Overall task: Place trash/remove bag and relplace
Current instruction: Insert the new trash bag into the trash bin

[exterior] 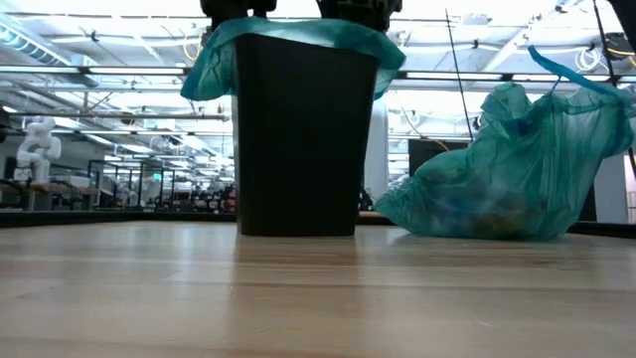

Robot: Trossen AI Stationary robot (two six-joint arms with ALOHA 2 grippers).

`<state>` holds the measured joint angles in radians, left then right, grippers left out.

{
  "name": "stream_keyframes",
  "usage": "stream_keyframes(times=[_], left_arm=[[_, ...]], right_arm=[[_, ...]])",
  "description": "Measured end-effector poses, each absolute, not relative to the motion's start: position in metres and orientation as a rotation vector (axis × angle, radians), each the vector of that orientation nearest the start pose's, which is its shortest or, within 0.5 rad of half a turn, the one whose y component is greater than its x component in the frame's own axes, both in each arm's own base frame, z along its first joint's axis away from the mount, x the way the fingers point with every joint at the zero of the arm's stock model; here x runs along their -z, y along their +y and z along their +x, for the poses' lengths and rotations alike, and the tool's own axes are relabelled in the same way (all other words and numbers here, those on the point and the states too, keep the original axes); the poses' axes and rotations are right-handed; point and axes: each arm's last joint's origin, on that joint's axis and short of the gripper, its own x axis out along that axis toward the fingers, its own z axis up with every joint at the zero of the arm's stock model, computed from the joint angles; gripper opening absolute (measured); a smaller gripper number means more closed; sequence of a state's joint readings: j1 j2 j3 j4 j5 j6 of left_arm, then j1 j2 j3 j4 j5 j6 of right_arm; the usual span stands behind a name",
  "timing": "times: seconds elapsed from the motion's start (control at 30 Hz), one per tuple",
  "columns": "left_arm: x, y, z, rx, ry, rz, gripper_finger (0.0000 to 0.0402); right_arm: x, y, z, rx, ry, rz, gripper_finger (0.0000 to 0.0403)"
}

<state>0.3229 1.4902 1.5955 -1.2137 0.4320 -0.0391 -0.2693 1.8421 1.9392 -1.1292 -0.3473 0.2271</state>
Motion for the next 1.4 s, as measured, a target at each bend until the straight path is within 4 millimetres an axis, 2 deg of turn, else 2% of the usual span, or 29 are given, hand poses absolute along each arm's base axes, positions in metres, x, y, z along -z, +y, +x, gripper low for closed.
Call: stream_keyframes(times=[0.27, 0.6, 0.83, 1.03, 1.4], left_arm=[[-0.368, 0.057, 0.272, 0.145, 1.052, -0.413, 0.0072], [-0.368, 0.036, 0.275, 0.212, 1.071, -0.379, 0.0072], [-0.37, 0.036, 0.275, 0.21, 1.065, -0.373, 0.0072], [-0.369, 0.037, 0.272, 0.157, 1.099, -0.351, 0.0072], [-0.367, 0.037, 0.269, 0.123, 1.14, -0.343, 0.0072]], right_arm=[[-0.376, -0.067, 0.359, 0.076, 0.969, 0.531, 0.0], [-0.38, -0.044, 0.358, 0.07, 0.973, 0.542, 0.0], [-0.385, -0.034, 0.349, 0.095, 1.013, 0.581, 0.0], [-0.377, -0.033, 0.333, 0.302, 1.17, 0.551, 0.0], [-0.375, -0.024, 0.336, 0.381, 1.147, 0.56, 0.0]])
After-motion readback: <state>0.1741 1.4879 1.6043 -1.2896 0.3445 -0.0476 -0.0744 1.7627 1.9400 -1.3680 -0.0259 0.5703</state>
